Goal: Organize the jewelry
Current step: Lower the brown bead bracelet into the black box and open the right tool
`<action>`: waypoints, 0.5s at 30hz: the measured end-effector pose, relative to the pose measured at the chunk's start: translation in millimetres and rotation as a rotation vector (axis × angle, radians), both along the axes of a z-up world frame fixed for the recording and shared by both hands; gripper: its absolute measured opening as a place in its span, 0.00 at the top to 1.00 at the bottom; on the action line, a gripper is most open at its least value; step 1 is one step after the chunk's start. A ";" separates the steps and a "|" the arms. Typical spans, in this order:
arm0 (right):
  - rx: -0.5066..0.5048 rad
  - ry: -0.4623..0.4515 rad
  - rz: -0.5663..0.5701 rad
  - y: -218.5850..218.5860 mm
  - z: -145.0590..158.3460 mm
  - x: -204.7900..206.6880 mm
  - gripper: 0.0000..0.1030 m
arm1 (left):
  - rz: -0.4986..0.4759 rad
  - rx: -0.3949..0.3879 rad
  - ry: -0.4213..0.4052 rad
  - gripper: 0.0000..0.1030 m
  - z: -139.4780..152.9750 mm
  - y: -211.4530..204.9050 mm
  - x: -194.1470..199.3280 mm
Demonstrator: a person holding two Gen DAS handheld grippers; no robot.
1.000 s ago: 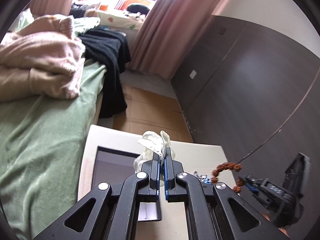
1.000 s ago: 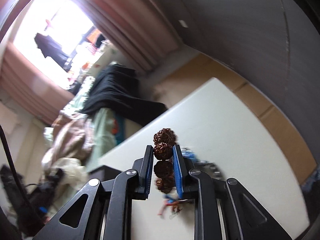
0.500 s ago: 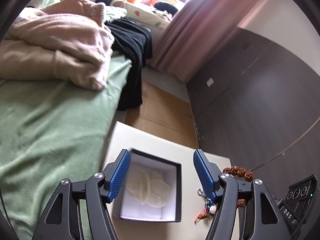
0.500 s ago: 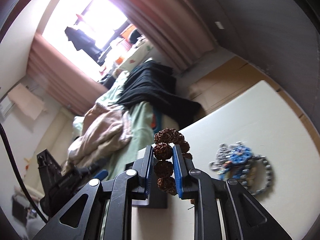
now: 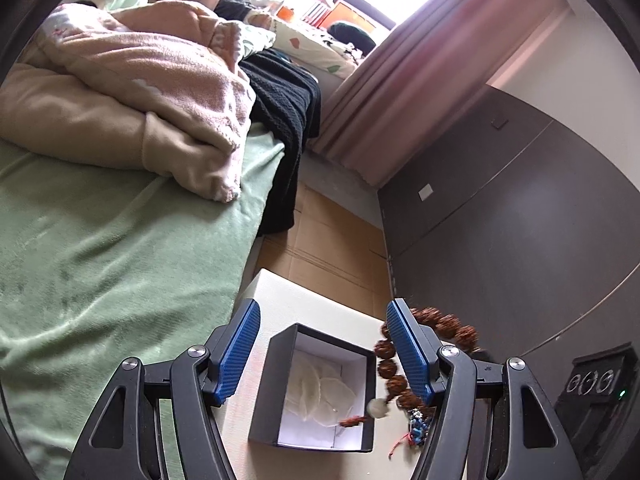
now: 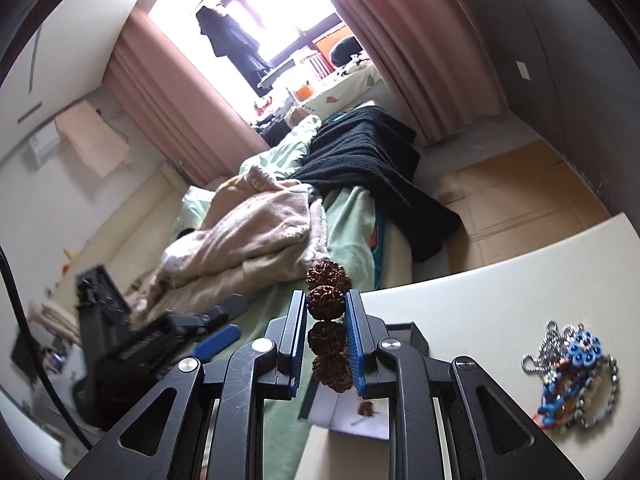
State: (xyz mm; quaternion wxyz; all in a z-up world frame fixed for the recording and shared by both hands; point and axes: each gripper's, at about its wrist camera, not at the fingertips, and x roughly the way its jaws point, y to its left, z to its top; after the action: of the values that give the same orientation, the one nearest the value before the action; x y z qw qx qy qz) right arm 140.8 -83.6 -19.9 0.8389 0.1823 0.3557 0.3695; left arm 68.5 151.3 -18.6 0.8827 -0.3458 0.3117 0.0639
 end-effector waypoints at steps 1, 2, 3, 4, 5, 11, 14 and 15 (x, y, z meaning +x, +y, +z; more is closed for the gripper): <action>-0.013 -0.008 0.004 3.7 -4.2 -0.9 0.80 | 0.001 0.001 0.003 0.35 -0.5 0.8 0.5; -0.032 -0.013 0.004 5.2 -8.1 -2.0 0.80 | 0.000 0.005 0.006 0.35 -0.8 0.8 0.0; -0.074 -0.017 -0.002 9.6 -13.3 -2.6 0.80 | 0.001 0.006 0.009 0.35 -1.3 1.7 0.5; -0.100 -0.017 -0.008 8.9 -17.2 -2.0 0.80 | 0.002 0.006 0.011 0.35 -1.9 2.5 1.0; -0.117 -0.019 -0.012 8.9 -20.0 -1.9 0.80 | 0.003 0.004 0.013 0.35 -2.4 3.2 1.2; -0.120 0.078 0.057 12.2 -38.7 1.5 0.74 | 0.000 -0.001 0.007 0.35 -1.5 1.7 1.8; -0.077 0.127 0.097 13.7 -44.0 0.9 0.52 | 0.000 0.016 0.009 0.35 -0.1 0.1 -0.4; -0.086 0.116 0.077 10.9 -42.0 -1.1 0.50 | -0.001 0.021 0.012 0.35 -0.1 -0.7 -0.8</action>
State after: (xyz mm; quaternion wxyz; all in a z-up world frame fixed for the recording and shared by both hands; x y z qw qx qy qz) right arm 139.7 -72.7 -61.9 0.8091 0.1535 0.4258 0.3747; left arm 67.7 150.6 -18.7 0.8844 -0.3360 0.3166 0.0687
